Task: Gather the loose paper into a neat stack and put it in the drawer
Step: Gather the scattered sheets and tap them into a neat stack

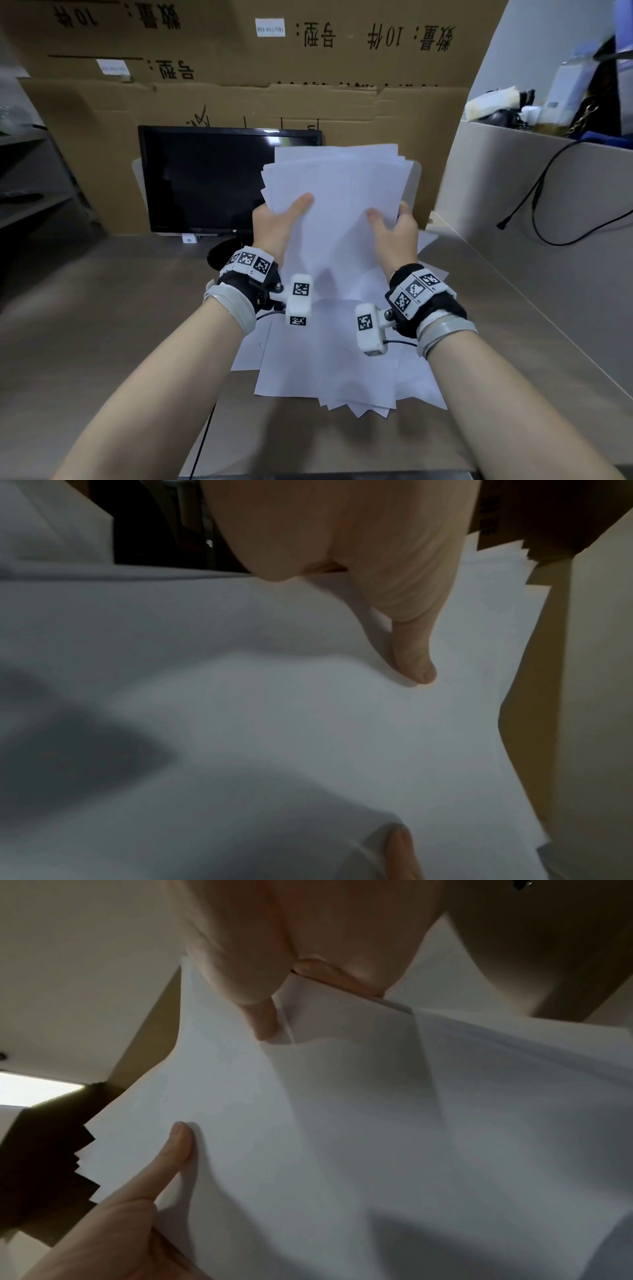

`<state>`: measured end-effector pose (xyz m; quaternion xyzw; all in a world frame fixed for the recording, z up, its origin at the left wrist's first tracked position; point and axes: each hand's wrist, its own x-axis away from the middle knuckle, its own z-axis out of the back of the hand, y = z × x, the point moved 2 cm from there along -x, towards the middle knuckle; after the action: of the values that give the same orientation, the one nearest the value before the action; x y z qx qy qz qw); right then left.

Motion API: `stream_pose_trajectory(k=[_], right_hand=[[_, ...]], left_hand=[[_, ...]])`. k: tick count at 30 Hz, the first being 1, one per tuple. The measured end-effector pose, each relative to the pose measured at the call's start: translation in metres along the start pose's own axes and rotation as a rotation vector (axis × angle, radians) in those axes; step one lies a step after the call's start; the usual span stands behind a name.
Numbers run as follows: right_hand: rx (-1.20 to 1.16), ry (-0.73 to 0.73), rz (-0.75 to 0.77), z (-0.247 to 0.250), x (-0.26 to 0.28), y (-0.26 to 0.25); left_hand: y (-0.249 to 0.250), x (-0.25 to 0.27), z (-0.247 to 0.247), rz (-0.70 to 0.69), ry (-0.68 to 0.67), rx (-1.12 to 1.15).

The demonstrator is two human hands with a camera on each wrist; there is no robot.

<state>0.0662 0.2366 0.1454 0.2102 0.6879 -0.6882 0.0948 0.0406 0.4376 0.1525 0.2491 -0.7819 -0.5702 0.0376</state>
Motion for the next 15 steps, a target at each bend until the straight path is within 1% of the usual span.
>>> stream_pose_trajectory(k=[2,4,6,9,11,13,15], right_hand=[[-0.02,0.028,-0.008,0.001,-0.004,0.002],[-0.017,0.025,-0.098,0.003,-0.001,0.015],[0.023,-0.007,-0.194,0.007,0.006,0.031],[0.083,-0.028,-0.257,0.011,0.013,0.051],[0.099,-0.039,-0.261,0.007,0.014,0.052],[0.086,-0.024,-0.23,0.003,0.014,0.048],[0.012,-0.018,-0.203,0.003,0.012,0.046]], left_hand=[[0.005,-0.002,-0.001,-0.008,-0.001,0.004],[0.0,-0.001,0.006,0.005,-0.006,-0.044],[-0.013,0.002,0.014,0.047,-0.021,-0.075],[-0.031,0.009,0.019,0.113,-0.069,-0.065],[-0.036,0.009,0.019,0.129,-0.069,-0.059],[-0.039,0.004,0.021,0.137,-0.054,-0.071],[-0.043,0.0,0.024,0.14,-0.045,-0.085]])
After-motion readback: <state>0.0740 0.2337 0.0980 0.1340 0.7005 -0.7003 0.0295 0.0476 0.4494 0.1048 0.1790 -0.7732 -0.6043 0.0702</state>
